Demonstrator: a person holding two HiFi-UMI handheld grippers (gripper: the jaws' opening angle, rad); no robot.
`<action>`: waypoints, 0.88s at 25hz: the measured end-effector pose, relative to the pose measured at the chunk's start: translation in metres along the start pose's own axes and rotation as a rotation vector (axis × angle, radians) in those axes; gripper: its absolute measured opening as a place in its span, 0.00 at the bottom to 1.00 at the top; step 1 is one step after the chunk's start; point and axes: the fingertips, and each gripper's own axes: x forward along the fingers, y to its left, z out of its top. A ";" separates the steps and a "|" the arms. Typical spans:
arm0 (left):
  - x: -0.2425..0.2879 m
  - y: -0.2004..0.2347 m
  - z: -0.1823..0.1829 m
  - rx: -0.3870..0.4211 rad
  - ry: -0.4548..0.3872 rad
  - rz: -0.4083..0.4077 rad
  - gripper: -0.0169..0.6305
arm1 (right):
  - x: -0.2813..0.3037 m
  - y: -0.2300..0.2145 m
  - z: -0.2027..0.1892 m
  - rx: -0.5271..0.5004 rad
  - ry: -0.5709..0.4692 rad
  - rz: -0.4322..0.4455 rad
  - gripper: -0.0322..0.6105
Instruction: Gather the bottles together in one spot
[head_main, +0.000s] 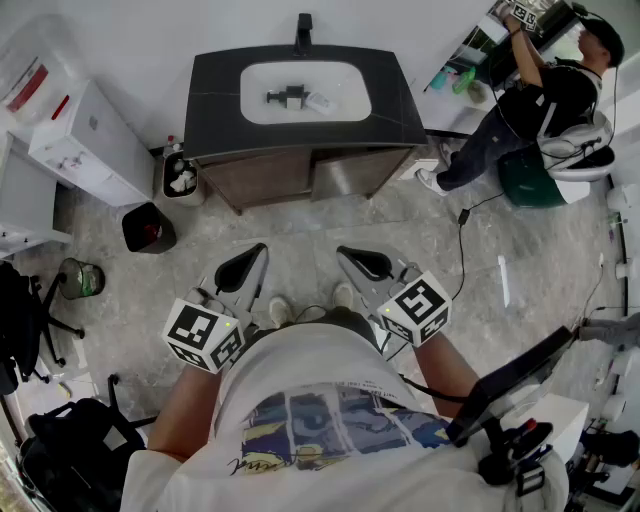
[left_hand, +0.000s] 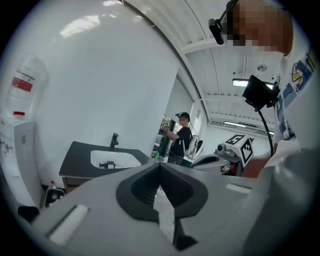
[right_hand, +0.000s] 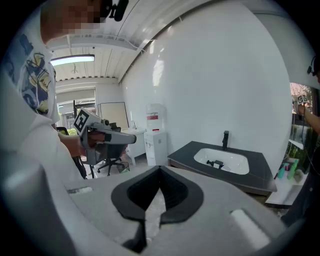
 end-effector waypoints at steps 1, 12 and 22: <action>0.000 0.002 0.000 -0.002 -0.001 -0.001 0.03 | 0.001 0.000 0.001 0.004 -0.004 -0.002 0.05; 0.013 0.008 -0.006 -0.076 -0.002 -0.036 0.03 | -0.005 -0.008 0.005 0.003 -0.001 -0.045 0.05; 0.071 0.007 0.002 -0.159 -0.028 -0.089 0.03 | -0.016 -0.065 0.000 0.046 -0.040 -0.108 0.06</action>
